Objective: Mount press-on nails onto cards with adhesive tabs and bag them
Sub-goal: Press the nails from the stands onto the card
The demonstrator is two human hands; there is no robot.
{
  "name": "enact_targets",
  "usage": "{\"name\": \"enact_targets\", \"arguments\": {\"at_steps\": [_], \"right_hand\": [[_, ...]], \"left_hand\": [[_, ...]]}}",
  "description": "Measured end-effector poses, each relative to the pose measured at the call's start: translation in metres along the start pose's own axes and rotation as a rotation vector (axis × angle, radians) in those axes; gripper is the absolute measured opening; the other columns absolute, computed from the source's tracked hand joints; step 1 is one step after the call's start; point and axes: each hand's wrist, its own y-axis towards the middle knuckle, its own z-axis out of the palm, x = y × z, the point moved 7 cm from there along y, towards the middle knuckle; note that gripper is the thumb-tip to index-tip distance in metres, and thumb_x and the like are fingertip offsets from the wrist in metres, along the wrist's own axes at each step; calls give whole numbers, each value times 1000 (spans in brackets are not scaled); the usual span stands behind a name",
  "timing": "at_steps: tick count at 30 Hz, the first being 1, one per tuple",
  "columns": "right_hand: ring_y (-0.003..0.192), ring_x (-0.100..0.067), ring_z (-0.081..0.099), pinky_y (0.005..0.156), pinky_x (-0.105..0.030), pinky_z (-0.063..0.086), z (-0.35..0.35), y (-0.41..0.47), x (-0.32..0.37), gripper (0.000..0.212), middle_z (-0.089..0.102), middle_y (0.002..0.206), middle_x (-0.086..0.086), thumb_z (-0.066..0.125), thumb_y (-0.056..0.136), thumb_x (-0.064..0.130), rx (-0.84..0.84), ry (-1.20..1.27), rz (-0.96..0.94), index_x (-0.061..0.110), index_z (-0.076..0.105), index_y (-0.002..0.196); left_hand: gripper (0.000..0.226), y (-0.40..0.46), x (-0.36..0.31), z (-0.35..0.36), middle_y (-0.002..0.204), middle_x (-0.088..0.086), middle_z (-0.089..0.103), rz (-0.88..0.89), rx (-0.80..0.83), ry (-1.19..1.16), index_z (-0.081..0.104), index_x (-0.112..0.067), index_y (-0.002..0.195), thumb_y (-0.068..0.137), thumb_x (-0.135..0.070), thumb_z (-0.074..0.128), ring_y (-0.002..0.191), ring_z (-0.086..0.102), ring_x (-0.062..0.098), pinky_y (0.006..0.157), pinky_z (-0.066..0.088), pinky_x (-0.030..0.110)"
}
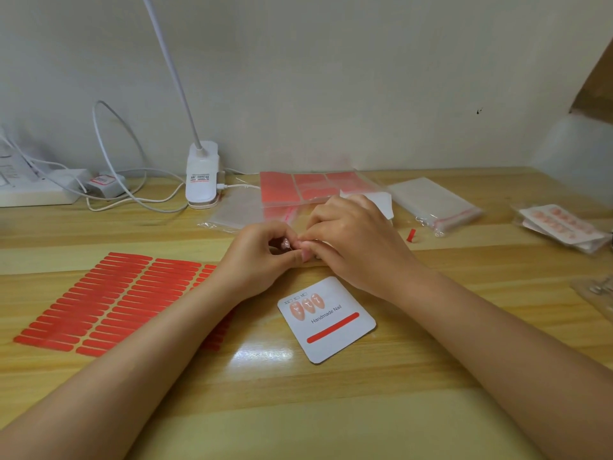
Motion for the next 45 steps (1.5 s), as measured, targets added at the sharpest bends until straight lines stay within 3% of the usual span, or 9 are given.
{"name": "enact_targets", "arguments": {"at_steps": [11, 16, 22, 28, 32, 35, 39, 41, 45], "right_hand": [[94, -16, 53, 93, -32, 29, 7, 5, -18, 19, 66, 94, 3, 55, 91, 23, -55, 132, 191, 14, 71, 89], [90, -17, 56, 91, -37, 37, 6, 0, -32, 18, 66, 89, 2, 57, 90, 19, -149, 237, 328, 11, 72, 82], [78, -10, 59, 75, -29, 44, -15, -22, -32, 14, 68, 79, 1, 59, 89, 15, -343, 401, 379, 12, 72, 84], [61, 6, 60, 56, -8, 41, -16, -51, -16, 12, 69, 67, 12, 58, 90, 24, -147, 456, 318, 23, 69, 83], [55, -8, 53, 62, -7, 35, -12, -67, -3, 18, 66, 63, 14, 55, 85, 31, -18, 221, 225, 24, 71, 82], [49, -10, 49, 65, -7, 32, -12, -74, 0, 23, 66, 60, 9, 52, 87, 33, 7, 175, 189, 23, 72, 82], [53, -14, 56, 62, -21, 38, -11, -78, 1, 32, 65, 60, 6, 43, 88, 38, 11, 203, 201, 23, 70, 80], [56, -10, 58, 60, -26, 43, -10, -79, -2, 24, 66, 63, 10, 50, 87, 36, -15, 251, 244, 25, 70, 80], [72, 1, 62, 63, -16, 45, -13, -76, -12, 10, 68, 72, 19, 66, 84, 26, -115, 399, 320, 24, 74, 88]], "left_hand": [[26, 1, 0, 1, 58, -13, 49, 20, 8, -9, 56, -26, 62, 76, -13, 74, 54, 47, -9, 54, 36, 5], [22, 4, 2, 0, 62, -12, 53, -11, 42, 35, 58, -27, 64, 74, -20, 76, 56, 48, -5, 54, 36, 9], [26, 4, -3, 1, 81, -15, 57, 33, 77, 93, 55, -28, 91, 75, -24, 75, 74, 53, -1, 67, 40, 8], [24, 5, -19, -19, 100, -10, 55, 118, -90, 36, 57, -17, 108, 86, -8, 60, 90, 50, -4, 75, 31, -3], [17, -2, -40, -35, 94, -9, 56, 233, -197, 141, 61, -14, 99, 87, -3, 55, 85, 51, -3, 73, 32, -1], [11, -17, -55, -25, 83, -11, 58, 378, -55, 213, 63, -15, 91, 86, -11, 55, 75, 55, 5, 71, 44, 17], [28, -51, -54, 4, 86, -16, 58, 448, 188, 389, 67, -22, 95, 83, -35, 45, 79, 57, 8, 68, 49, 30], [30, -61, -50, 12, 93, -6, 63, 469, 226, 453, 69, -18, 99, 84, -34, 49, 84, 61, 15, 68, 51, 32], [22, -63, -45, 14, 93, 1, 65, 458, 220, 413, 71, -15, 100, 82, -22, 63, 80, 61, 20, 66, 52, 35]]}}
